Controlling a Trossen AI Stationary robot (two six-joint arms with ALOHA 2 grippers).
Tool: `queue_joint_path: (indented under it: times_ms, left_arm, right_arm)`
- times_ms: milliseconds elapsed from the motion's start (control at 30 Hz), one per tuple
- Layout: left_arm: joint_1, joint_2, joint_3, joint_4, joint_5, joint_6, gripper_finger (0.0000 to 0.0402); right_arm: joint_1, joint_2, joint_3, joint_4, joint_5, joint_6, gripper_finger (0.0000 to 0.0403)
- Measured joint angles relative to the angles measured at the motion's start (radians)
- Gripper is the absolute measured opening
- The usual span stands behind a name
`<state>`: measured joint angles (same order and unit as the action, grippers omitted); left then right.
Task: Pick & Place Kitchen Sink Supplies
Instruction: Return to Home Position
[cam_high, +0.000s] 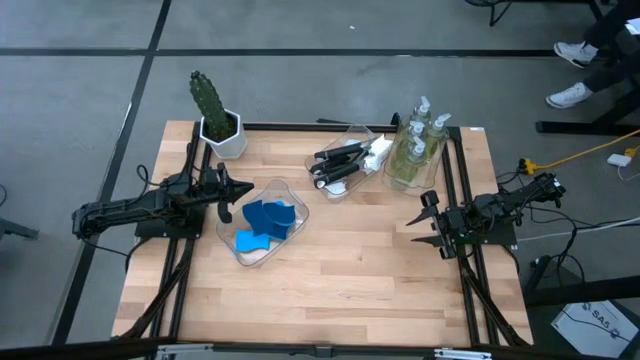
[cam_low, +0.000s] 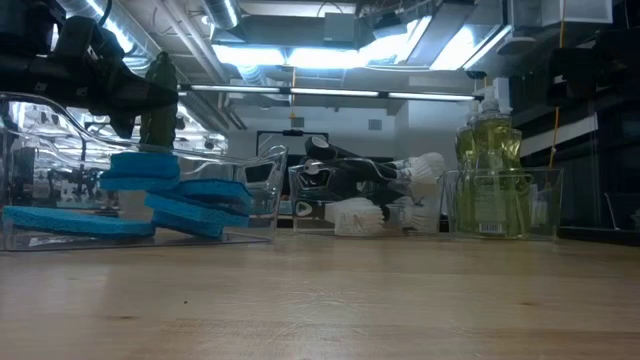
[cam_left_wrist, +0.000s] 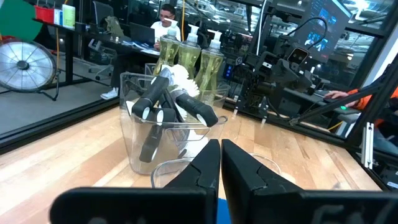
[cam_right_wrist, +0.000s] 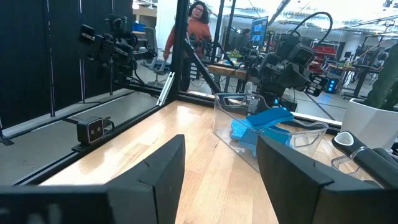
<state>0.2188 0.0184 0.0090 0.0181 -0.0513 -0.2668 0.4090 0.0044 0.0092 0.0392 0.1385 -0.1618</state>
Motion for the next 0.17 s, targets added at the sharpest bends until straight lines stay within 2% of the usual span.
queue_joint_path:
  times_ms: [167]
  left_arm:
    - [0.0, 0.0, 0.0, 0.0, 0.0, 0.0, 0.001]
  right_arm:
    - [0.0, 0.0, 0.0, 0.0, 0.0, 0.0, 0.0196]
